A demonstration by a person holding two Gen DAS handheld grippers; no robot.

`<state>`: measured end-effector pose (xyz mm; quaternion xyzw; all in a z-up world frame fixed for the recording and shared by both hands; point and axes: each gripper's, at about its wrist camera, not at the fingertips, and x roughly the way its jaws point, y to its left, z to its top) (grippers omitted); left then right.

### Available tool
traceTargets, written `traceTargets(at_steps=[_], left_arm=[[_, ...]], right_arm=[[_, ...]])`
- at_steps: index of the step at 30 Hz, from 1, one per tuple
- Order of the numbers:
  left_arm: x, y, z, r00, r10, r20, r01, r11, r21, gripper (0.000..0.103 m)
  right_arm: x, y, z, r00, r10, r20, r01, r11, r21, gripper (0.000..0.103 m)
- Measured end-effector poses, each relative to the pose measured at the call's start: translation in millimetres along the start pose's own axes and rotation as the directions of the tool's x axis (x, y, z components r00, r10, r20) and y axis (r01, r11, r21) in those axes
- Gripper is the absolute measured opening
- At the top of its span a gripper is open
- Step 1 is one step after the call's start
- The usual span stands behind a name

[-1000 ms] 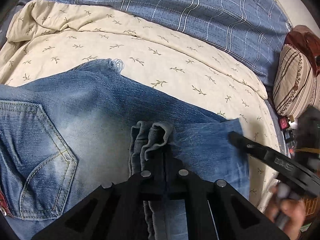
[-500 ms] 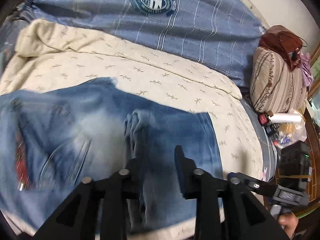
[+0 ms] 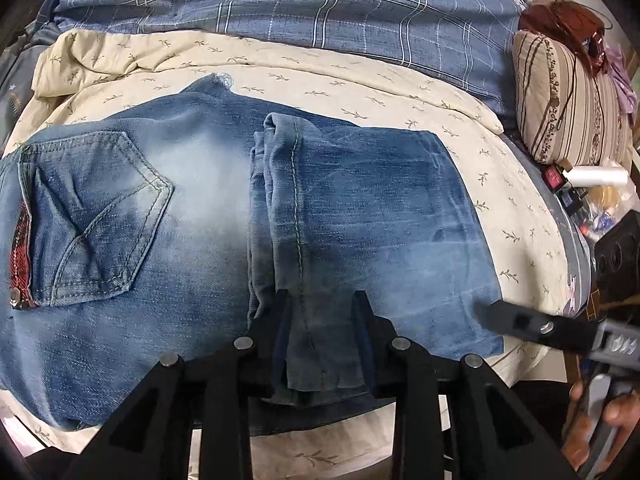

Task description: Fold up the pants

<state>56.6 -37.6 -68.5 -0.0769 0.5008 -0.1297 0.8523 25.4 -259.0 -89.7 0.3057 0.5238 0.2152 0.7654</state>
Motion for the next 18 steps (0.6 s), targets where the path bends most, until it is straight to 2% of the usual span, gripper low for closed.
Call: traceTargets(at_steps=[2,4,5,8,9,12,13,15,17,18], left_arm=[[0,0,-1,1.0,-0.004,0.003,0.004,1.0,0.002,0.031],[2,0,-1,1.0,0.0,0.004,0.0,1.0,-0.001,0.031],[2,1,-1,1.0,-0.001,0.004,0.001,1.0,-0.003,0.031],[0,0,-4,1.0,-0.004,0.007,0.004,1.0,-0.002,0.031],[0,0,-5,1.0,-0.002,0.006,0.002,1.0,0.001,0.031],[0,-1,-4,1.0,0.005,0.009,-0.005,1.0,0.006,0.031],[0,-1,-3,1.0,0.008,0.009,-0.008,1.0,0.008,0.031],[0,-2,-4,1.0,0.011,0.013,-0.011,1.0,0.013,0.031],[0,-2,-3,1.0,0.005,0.015,-0.005,1.0,0.004,0.031],[0,-2,-3,1.0,0.003,0.015,-0.003,1.0,0.002,0.031]], right_arm=[[-4,5,-1,1.0,-0.014,0.021,0.015,1.0,-0.011,0.023],[-14,16,-1,0.998,-0.032,0.059,0.035,0.998,-0.05,0.019],[-15,20,-1,0.996,-0.048,0.069,0.052,0.996,-0.068,0.019],[0,22,-7,0.982,-0.179,0.065,0.186,0.974,-0.126,0.019],[9,13,-9,0.982,-0.183,0.039,0.186,0.977,-0.108,0.019],[3,4,-6,0.991,-0.123,0.045,0.125,0.991,-0.05,0.024],[1,4,-4,0.991,-0.126,0.033,0.128,0.991,-0.046,0.029],[-7,7,0,0.991,-0.134,0.019,0.135,0.989,-0.06,0.031],[-20,13,8,0.991,-0.125,0.051,0.128,0.99,-0.065,0.031],[-29,17,15,0.993,-0.093,0.075,0.098,0.993,-0.067,0.032]])
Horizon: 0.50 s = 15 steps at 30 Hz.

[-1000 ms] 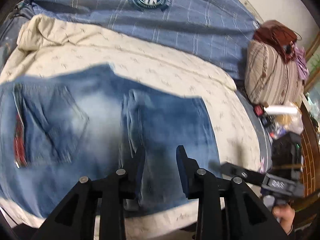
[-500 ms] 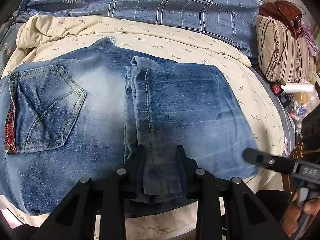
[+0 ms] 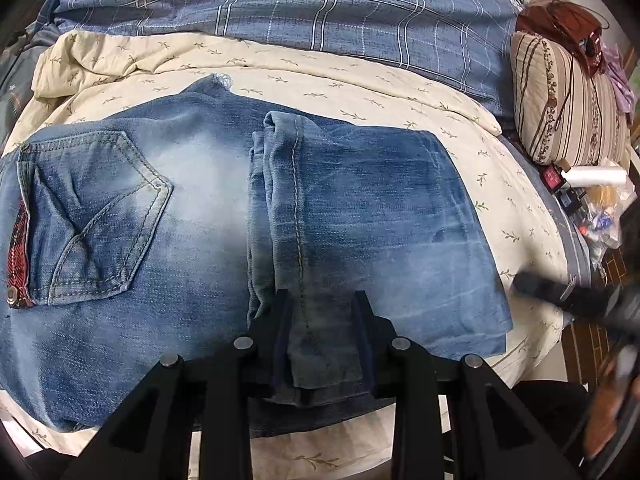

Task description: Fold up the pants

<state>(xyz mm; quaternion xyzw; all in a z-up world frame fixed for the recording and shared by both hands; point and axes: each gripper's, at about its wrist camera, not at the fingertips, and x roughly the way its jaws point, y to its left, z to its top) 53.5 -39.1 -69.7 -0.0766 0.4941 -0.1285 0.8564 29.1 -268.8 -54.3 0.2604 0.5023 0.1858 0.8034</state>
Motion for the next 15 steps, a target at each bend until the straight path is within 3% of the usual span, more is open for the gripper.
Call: traceTargets(at_steps=[2,4,7,8,11,13,15], left_arm=[[0,1,-1,1.0,-0.004,0.002,0.004,1.0,0.001,0.031],[-1,1,-1,1.0,-0.006,0.0,0.006,1.0,0.004,0.031],[-1,4,0,1.0,-0.019,-0.005,0.019,1.0,-0.009,0.031],[-1,6,1,1.0,-0.022,-0.007,0.022,1.0,-0.012,0.031],[-1,5,2,1.0,-0.017,-0.009,0.017,1.0,-0.001,0.031],[-4,5,4,1.0,-0.019,-0.013,0.019,1.0,-0.001,0.031],[-12,8,10,0.999,-0.03,-0.022,0.029,0.999,-0.03,0.031]], right_arm=[[-7,10,17,0.998,0.042,0.035,-0.041,0.999,-0.024,0.032],[4,22,42,0.987,0.158,0.018,-0.157,0.987,-0.039,0.032],[33,29,72,0.979,0.201,-0.023,-0.202,0.979,-0.004,0.033],[49,28,85,0.977,0.21,-0.044,-0.21,0.978,0.004,0.033],[91,10,100,0.983,0.138,-0.124,-0.131,0.989,0.065,0.029],[98,-5,103,0.972,0.217,-0.091,-0.2,0.966,0.164,0.028],[94,-6,100,0.97,0.23,-0.085,-0.213,0.962,0.169,0.031]])
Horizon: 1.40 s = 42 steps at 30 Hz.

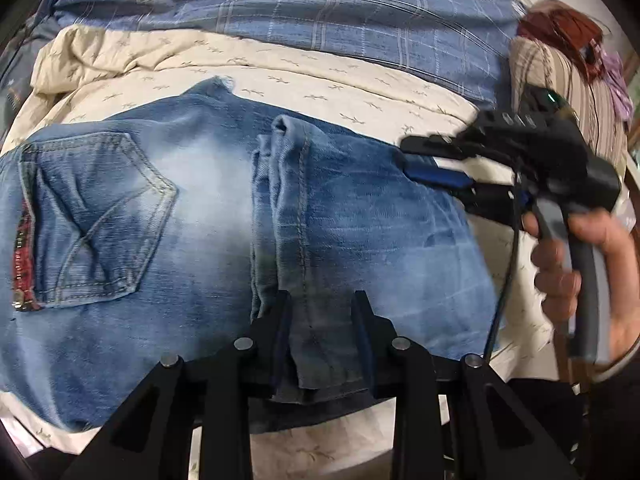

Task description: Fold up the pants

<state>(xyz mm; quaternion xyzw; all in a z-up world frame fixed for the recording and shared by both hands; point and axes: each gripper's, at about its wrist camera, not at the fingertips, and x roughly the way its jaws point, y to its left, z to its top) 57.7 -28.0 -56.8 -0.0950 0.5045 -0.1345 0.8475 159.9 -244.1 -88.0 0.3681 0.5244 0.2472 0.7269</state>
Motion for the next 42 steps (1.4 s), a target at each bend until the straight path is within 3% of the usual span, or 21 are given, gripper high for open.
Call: traceTargets(at_steps=[4,5,7,9,11,13,14,16,18,20,23,27,30,35,37,39,42], left_arm=[[-25,-7,32,0.993,-0.009,0.122,0.008,1.0,0.014,0.031],[-22,-9,40,0.993,-0.017,0.118,0.015,1.0,0.017,0.031],[-5,-12,59,0.996,0.0,0.089,-0.002,1.0,0.02,0.031],[16,-11,73,0.994,0.073,0.08,-0.074,0.997,0.016,0.031],[38,-8,80,0.993,0.114,0.027,-0.114,0.993,0.01,0.031],[45,-14,83,0.985,0.165,0.041,-0.167,0.985,0.047,0.031],[46,-16,84,0.983,0.18,0.035,-0.182,0.982,0.055,0.031],[48,-17,84,0.98,0.197,0.032,-0.198,0.979,0.049,0.031],[48,-18,81,0.978,0.206,0.04,-0.208,0.976,0.066,0.031],[47,-19,77,0.976,0.21,0.052,-0.214,0.974,0.081,0.031],[48,-19,79,0.975,0.215,0.062,-0.22,0.972,0.088,0.031],[40,-19,82,0.983,0.178,0.038,-0.181,0.978,0.103,0.031],[5,-16,72,0.987,0.131,0.095,-0.141,0.984,0.105,0.032],[-22,-2,24,0.997,0.035,0.076,-0.04,0.997,0.06,0.034],[-12,-3,9,0.998,0.052,0.046,-0.055,0.996,0.071,0.034],[18,2,2,0.993,0.11,-0.041,-0.107,0.992,0.061,0.034],[15,-8,0,0.988,0.153,0.008,-0.153,0.981,0.122,0.034]], right_arm=[[-32,7,-11,0.998,0.038,0.058,-0.036,0.999,-0.036,0.032],[-38,7,-11,0.996,0.036,0.078,-0.034,0.999,-0.034,0.037],[-52,4,-15,0.995,-0.006,0.101,0.011,0.999,-0.052,0.057],[-56,0,-15,0.991,-0.071,0.115,0.08,0.994,-0.072,0.059],[-49,-7,-11,0.993,-0.068,0.096,0.075,0.995,-0.065,0.059],[-42,-10,-8,0.994,-0.069,0.079,0.076,0.994,-0.083,0.059],[-37,-9,-7,0.995,-0.074,0.071,0.081,0.992,-0.093,0.058],[-28,-9,-7,0.993,-0.103,0.063,0.11,0.986,-0.125,0.035],[-25,-3,-10,0.986,-0.152,0.072,0.162,0.973,-0.162,0.022],[-27,11,-15,0.976,-0.195,0.097,0.212,0.953,-0.217,0.021],[-10,15,-19,0.94,-0.325,0.099,0.34,0.898,-0.278,0.023],[-31,8,-19,0.957,-0.27,0.108,0.287,0.937,-0.199,0.03],[-58,24,-38,0.959,-0.238,0.153,0.27,0.934,-0.236,0.03],[-82,29,-88,0.993,-0.049,0.11,0.07,0.978,-0.195,0.03],[-66,19,-104,0.998,-0.036,0.045,0.043,0.986,-0.162,0.03],[-39,-5,-111,0.99,-0.14,-0.024,0.136,0.982,-0.131,0.027],[-42,-18,-112,0.997,-0.076,0.005,0.076,0.995,-0.07,0.026]])
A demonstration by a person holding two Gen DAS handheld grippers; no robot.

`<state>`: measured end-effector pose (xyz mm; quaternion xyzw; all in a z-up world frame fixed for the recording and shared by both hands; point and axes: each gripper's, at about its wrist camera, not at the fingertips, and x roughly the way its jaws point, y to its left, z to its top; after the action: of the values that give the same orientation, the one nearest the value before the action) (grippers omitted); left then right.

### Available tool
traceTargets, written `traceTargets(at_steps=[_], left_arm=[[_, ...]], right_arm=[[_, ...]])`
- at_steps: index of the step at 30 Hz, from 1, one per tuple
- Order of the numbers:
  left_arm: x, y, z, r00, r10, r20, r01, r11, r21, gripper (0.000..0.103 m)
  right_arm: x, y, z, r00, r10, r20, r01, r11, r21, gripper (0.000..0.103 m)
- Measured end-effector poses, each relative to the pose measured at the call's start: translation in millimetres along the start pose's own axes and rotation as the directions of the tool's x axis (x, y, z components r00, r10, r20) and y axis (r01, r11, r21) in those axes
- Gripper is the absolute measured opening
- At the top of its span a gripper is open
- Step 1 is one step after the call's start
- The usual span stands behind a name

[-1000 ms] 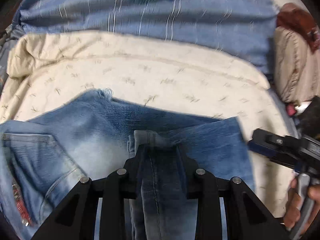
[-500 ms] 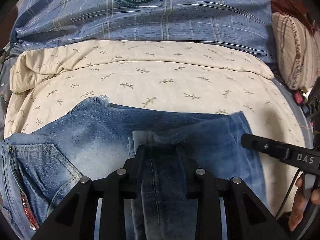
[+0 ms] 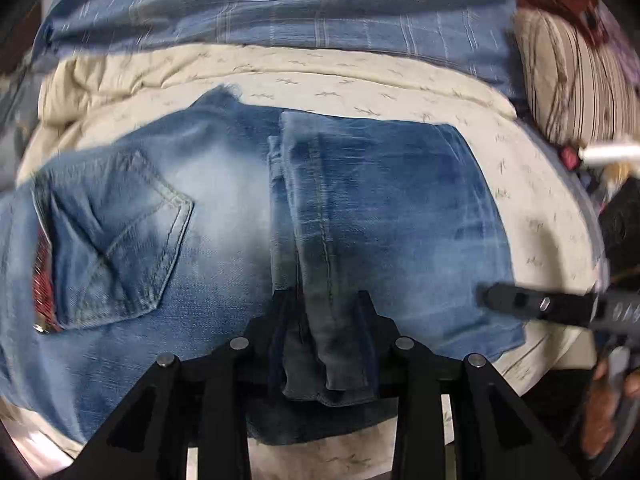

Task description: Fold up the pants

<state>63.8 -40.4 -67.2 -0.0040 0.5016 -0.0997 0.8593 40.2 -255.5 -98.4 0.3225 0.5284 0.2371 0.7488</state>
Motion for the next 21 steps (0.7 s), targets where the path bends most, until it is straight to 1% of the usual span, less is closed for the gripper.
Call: traceTargets(at_steps=[1,2,3,5,6,7,8,9,10,11,12,14,15,16,17,18,19,21], left_arm=[[-3,0,1,1.0,-0.003,-0.001,0.003,1.0,-0.008,0.034],[-9,4,1,1.0,-0.023,0.002,0.023,0.999,-0.036,0.034],[-13,7,0,0.999,-0.04,0.006,0.041,0.998,-0.057,0.034],[-23,13,-2,0.998,-0.052,0.019,0.054,0.994,-0.092,0.036],[-28,17,-4,0.998,-0.048,0.031,0.051,0.993,-0.107,0.037],[-32,19,-6,0.998,-0.04,0.039,0.044,0.992,-0.114,0.039],[-34,22,-6,0.999,-0.025,0.042,0.03,0.992,-0.121,0.04],[-36,25,-8,0.999,-0.006,0.042,0.011,0.992,-0.128,0.04],[-37,28,-10,0.999,0.001,0.04,0.004,0.991,-0.132,0.04],[-38,30,-12,0.999,0.001,0.038,0.004,0.99,-0.138,0.04],[-39,33,-13,0.999,0.001,0.034,0.004,0.989,-0.147,0.04],[-41,40,-14,0.999,0.004,0.041,0.002,0.988,-0.156,0.041],[-42,42,-15,0.999,0.01,0.045,-0.003,0.988,-0.157,0.041],[-44,46,-18,0.999,0.013,0.045,-0.006,0.987,-0.158,0.042],[-44,49,-17,0.999,0.008,0.044,-0.001,0.986,-0.164,0.042],[-44,51,-17,0.999,0.003,0.047,0.005,0.986,-0.167,0.042],[-45,53,-17,0.999,0.003,0.049,0.006,0.985,-0.171,0.042],[-47,59,-17,0.998,0.001,0.055,0.009,0.984,-0.177,0.042]], right_arm=[[-3,2,-1,1.0,-0.01,0.002,0.01,1.0,0.003,0.026],[-7,7,-1,1.0,-0.022,0.008,0.022,1.0,-0.014,0.026],[-13,17,-5,0.999,-0.029,0.028,0.03,0.997,-0.065,0.028],[-23,24,-8,0.998,0.0,0.064,0.006,0.995,-0.1,0.028],[-27,27,-11,0.996,0.022,0.09,-0.012,0.994,-0.107,0.031],[-26,26,-13,0.995,0.019,0.097,-0.008,0.994,-0.111,0.033],[-19,21,-13,0.997,-0.01,0.08,0.019,0.993,-0.114,0.044],[-4,14,-14,0.998,-0.051,0.028,0.054,0.992,-0.111,0.042],[2,11,-13,0.999,-0.045,0.025,0.047,0.993,-0.105,0.041],[-3,12,-9,0.999,-0.035,0.033,0.038,0.996,-0.079,0.04],[-7,16,-6,0.999,-0.043,0.027,0.045,0.997,-0.069,0.041],[-17,37,1,0.996,-0.07,0.061,0.077,0.989,-0.124,0.043],[-22,52,6,0.994,-0.075,0.077,0.087,0.982,-0.166,0.046],[-23,67,11,0.995,-0.064,0.082,0.08,0.976,-0.201,0.049],[-22,76,14,0.994,-0.06,0.087,0.078,0.972,-0.221,0.054],[-18,90,23,0.993,-0.066,0.098,0.088,0.965,-0.248,0.057],[-12,98,26,0.993,-0.069,0.096,0.092,0.962,-0.259,0.057],[6,109,44,0.996,-0.054,0.076,0.072,0.962,-0.262,0.057]])
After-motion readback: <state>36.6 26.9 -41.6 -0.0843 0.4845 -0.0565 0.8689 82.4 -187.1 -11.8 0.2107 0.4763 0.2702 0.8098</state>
